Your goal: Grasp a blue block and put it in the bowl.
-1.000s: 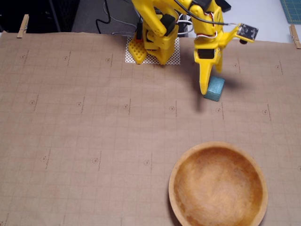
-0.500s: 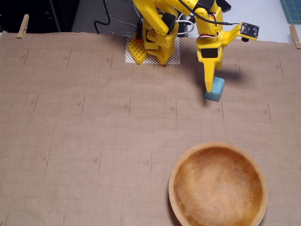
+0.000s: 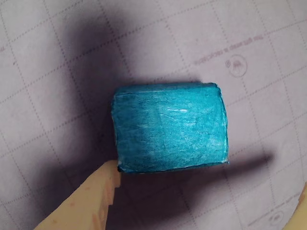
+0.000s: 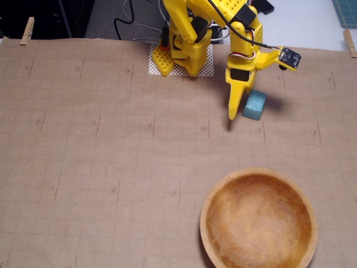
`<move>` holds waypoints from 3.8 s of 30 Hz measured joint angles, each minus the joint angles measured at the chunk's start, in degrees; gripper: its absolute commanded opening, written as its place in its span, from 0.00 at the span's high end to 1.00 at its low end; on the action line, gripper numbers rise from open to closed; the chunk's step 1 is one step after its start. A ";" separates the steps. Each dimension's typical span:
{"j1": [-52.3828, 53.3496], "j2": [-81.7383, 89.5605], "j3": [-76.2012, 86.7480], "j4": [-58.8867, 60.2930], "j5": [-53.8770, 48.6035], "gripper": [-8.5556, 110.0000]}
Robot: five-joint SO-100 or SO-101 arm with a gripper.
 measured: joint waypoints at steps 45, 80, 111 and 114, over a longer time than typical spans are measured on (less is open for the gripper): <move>-0.62 -11.07 0.00 -12.30 0.00 0.64; 2.02 -8.53 -0.79 -11.51 0.00 0.92; 36.91 0.53 -19.25 -5.71 -1.67 0.92; 39.99 0.53 -20.65 -8.09 -1.76 0.92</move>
